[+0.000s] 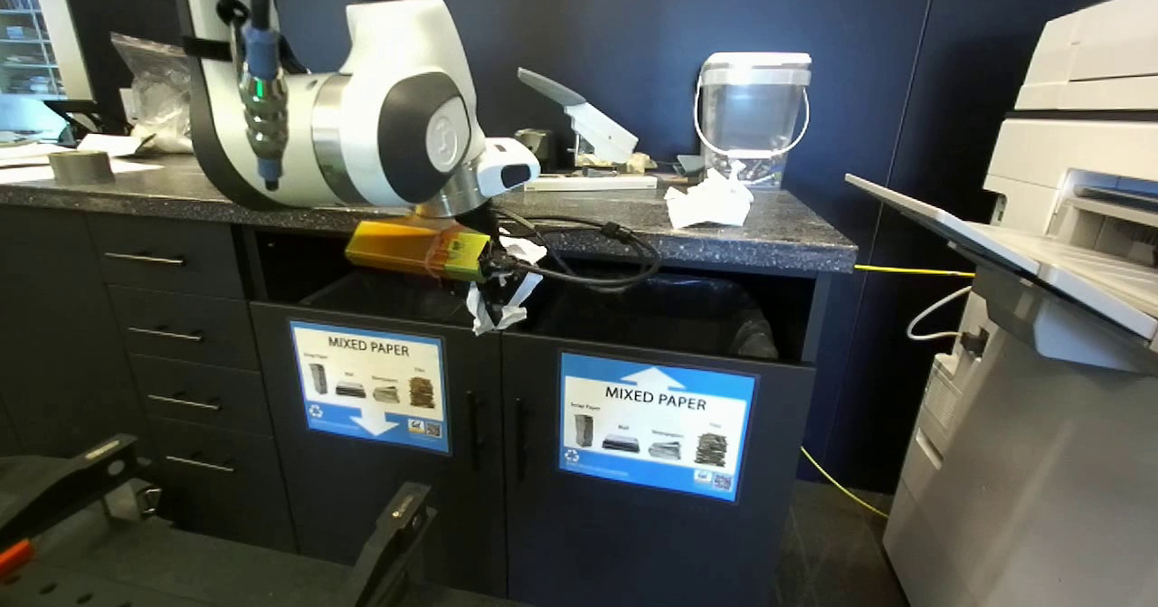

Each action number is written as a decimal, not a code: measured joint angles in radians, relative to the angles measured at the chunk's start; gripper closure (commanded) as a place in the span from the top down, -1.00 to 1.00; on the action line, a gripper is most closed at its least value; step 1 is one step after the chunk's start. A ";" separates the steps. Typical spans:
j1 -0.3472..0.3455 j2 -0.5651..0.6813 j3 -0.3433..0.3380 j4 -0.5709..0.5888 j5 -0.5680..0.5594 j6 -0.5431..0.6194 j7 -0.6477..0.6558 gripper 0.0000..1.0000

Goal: Place two crumpled papers inside the bin on the right

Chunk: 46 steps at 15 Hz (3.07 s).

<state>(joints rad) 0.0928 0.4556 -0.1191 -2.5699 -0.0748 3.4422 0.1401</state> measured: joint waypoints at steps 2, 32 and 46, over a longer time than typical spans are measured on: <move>-0.043 0.038 0.029 0.000 0.009 0.070 -0.007 -0.68; -0.324 0.466 0.162 0.427 -0.112 0.283 -0.068 -0.68; -0.490 0.484 0.254 0.516 -0.235 0.336 -0.037 -0.68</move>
<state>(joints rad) -0.3971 0.9392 0.1344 -2.0540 -0.3095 3.7779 0.1033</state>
